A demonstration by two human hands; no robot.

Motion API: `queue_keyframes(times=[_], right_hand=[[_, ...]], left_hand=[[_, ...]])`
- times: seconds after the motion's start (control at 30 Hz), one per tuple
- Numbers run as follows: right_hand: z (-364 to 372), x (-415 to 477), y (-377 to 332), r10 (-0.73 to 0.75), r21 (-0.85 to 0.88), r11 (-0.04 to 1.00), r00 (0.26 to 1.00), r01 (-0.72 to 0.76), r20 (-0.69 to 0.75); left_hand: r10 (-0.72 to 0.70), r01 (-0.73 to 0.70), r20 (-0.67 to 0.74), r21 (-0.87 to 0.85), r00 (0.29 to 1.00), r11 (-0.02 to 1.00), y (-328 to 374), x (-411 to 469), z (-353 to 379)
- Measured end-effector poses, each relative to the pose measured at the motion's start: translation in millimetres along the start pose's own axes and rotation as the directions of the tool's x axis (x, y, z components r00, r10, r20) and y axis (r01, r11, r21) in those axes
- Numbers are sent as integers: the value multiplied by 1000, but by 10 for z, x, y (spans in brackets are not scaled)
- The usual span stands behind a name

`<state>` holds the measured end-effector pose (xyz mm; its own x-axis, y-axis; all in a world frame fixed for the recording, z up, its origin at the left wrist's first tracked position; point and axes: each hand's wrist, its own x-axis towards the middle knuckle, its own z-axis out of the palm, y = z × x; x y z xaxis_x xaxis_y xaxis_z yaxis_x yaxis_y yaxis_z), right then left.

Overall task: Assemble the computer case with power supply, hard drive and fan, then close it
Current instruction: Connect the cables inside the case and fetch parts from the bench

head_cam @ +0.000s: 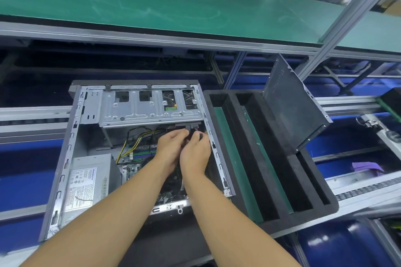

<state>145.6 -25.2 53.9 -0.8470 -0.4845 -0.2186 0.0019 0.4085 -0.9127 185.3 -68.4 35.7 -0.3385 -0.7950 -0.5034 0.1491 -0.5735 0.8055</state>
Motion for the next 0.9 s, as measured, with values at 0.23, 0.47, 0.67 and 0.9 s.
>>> queue_keyframes(times=[0.23, 0.47, 0.67, 0.9], right_hand=[[-203, -292, 13, -371, -157, 915, 928, 373, 41], [-318, -370, -73, -297, -20, 950, 918, 312, 261], [-316, -330, -96, -140, 97, 989, 903, 110, 405], [-264, -219, -198, -97, 348, 928, 815, -132, 571]], left_hand=[[61, -57, -67, 58, 996, 997, 16, -53, 34], [124, -107, -98, 164, 987, 981, 44, -111, 42], [0, -1, -61, -17, 998, 1000, 84, -141, -56], [87, -94, -145, -43, 986, 995, 272, -125, -614]])
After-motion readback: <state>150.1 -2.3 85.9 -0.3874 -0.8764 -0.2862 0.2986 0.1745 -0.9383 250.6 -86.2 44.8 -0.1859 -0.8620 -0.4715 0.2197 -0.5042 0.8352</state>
